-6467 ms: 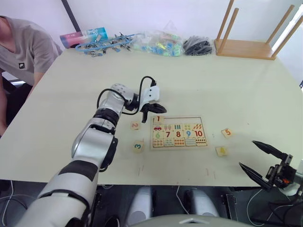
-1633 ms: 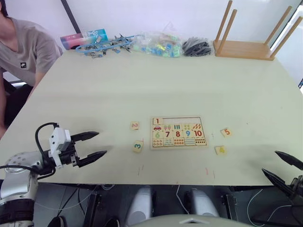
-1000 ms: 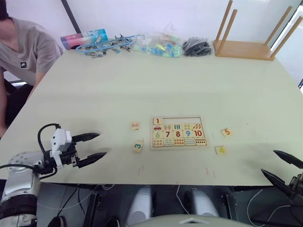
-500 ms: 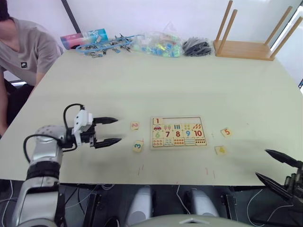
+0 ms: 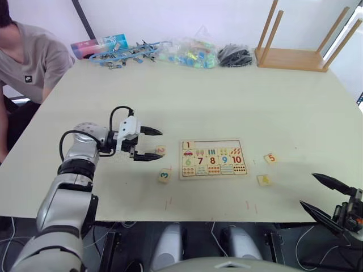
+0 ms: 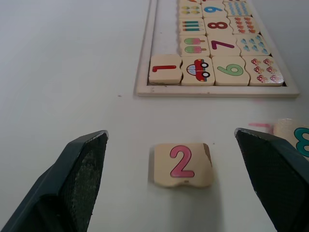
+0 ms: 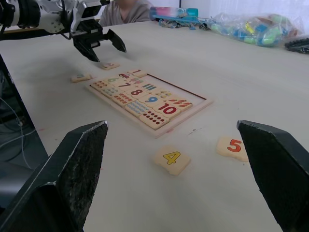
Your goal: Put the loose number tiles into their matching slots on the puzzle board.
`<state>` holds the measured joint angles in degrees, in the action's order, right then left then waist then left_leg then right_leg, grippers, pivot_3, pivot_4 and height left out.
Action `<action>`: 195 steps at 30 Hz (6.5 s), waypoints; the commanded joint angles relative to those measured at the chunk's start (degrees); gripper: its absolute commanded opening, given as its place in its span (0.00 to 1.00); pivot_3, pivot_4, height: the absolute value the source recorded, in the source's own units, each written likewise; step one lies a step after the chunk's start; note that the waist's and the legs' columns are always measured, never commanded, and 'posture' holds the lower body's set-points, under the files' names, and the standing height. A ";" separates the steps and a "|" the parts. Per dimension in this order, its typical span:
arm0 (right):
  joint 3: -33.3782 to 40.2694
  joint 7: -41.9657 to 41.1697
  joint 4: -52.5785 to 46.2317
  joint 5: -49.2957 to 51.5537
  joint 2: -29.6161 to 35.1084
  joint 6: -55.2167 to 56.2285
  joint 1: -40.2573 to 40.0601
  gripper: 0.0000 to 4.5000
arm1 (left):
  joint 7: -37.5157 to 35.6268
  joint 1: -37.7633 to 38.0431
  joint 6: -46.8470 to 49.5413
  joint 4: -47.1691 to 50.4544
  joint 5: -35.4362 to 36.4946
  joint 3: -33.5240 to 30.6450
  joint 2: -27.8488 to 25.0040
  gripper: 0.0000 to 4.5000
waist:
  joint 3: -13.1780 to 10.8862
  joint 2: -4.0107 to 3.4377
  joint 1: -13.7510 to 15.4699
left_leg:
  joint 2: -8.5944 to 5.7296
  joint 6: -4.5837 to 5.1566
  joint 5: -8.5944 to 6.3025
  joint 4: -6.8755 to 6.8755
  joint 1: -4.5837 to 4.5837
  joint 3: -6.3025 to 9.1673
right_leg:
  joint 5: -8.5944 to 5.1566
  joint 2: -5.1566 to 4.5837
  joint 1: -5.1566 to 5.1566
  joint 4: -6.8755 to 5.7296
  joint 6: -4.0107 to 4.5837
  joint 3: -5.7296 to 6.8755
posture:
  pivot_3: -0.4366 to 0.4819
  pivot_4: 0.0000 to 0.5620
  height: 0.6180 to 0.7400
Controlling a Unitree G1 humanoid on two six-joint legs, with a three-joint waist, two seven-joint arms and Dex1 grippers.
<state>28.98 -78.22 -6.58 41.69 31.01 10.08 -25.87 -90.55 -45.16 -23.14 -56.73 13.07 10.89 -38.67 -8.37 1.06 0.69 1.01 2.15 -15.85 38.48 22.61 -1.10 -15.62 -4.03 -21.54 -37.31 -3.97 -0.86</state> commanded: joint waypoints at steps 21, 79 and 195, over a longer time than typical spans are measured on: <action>0.37 -0.24 -0.37 -0.23 0.80 0.54 2.79 1.00 | -1.94 -2.06 -3.03 -7.22 -7.14 -0.49 1.56 0.43 | -0.01 0.02 0.07 | 0.00 0.00 0.00 0.01 0.02 0.01 | 0.00 0.00 0.00 -0.01 0.00 0.01 | 0.48 0.27 1.00; -6.70 -14.28 9.85 5.28 11.95 3.69 9.13 1.00 | 96.34 54.09 80.86 101.82 0.74 -26.23 38.56 0.60 | 0.09 -0.18 0.14 | 0.15 0.01 -0.02 -0.06 -0.06 0.01 | 0.00 -0.31 0.14 0.24 0.04 0.00 | 0.48 0.27 1.00; -1.95 -5.40 -0.54 2.35 1.18 2.52 7.05 1.00 | 3.91 -2.61 36.18 39.51 4.10 9.84 -2.52 0.22 | -0.02 -0.16 0.10 | 0.01 0.04 -0.02 0.07 0.14 0.03 | 0.04 0.02 0.02 0.21 -0.05 0.01 | 0.48 0.27 1.00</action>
<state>25.19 -84.25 -5.10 43.16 32.22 11.72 -18.34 -87.41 -46.39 11.82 -19.89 19.77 20.39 -41.84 -8.39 0.90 0.79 1.02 2.20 -15.87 38.55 22.74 -1.06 -15.58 -4.01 -21.52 -37.09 -4.02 -0.85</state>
